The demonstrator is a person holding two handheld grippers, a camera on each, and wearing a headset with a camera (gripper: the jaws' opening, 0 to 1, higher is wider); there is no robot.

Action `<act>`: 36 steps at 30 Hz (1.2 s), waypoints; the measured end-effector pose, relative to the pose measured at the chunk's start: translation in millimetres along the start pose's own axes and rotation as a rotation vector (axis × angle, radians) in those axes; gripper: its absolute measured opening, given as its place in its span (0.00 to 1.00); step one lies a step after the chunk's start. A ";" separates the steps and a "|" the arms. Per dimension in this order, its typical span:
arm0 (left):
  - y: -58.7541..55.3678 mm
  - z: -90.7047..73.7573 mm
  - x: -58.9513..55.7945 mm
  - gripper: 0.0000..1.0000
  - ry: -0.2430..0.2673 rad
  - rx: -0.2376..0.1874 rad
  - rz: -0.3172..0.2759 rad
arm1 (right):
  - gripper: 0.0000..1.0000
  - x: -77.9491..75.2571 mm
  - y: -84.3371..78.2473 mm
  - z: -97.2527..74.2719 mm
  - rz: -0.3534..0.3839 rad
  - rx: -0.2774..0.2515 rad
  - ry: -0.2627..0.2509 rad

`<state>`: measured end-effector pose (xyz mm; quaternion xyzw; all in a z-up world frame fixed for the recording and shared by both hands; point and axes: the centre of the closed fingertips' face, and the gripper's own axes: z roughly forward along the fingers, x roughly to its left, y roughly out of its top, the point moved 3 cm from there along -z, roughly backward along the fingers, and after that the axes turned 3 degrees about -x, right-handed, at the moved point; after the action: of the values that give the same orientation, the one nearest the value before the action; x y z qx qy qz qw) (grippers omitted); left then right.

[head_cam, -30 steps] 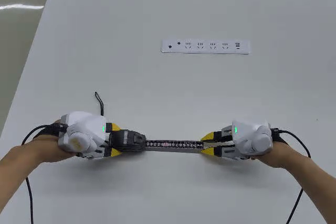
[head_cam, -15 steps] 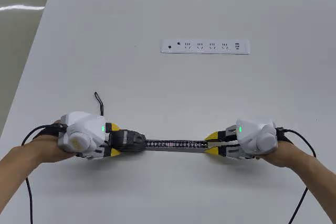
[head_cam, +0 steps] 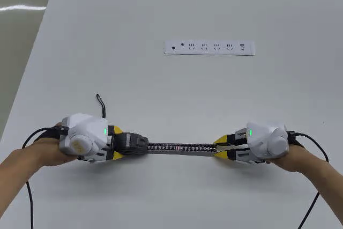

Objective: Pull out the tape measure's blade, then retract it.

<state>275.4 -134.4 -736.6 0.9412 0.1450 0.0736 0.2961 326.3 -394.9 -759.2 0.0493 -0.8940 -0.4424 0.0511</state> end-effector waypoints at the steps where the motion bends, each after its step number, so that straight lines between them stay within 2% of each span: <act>1: 0.1 0.0 0.0 0.27 0.000 0.000 0.000 | 0.09 0.0 -0.5 -0.6 0.000 0.001 0.000; 3: 0.1 0.0 0.0 0.27 0.000 0.001 0.000 | 0.09 0.1 -0.8 -2.8 0.012 -0.010 0.001; 20: 0.1 0.8 -0.4 0.27 0.003 0.007 -0.009 | 0.09 -2.5 -12.4 -14.8 0.004 0.005 -0.003; 36: 0.0 0.8 -0.2 0.27 0.008 0.011 -0.010 | 0.09 -2.1 -16.9 -20.4 0.006 0.013 0.000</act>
<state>275.4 -134.9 -737.3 0.9419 0.1511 0.0750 0.2906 331.9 -420.9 -760.4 0.0470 -0.8969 -0.4365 0.0522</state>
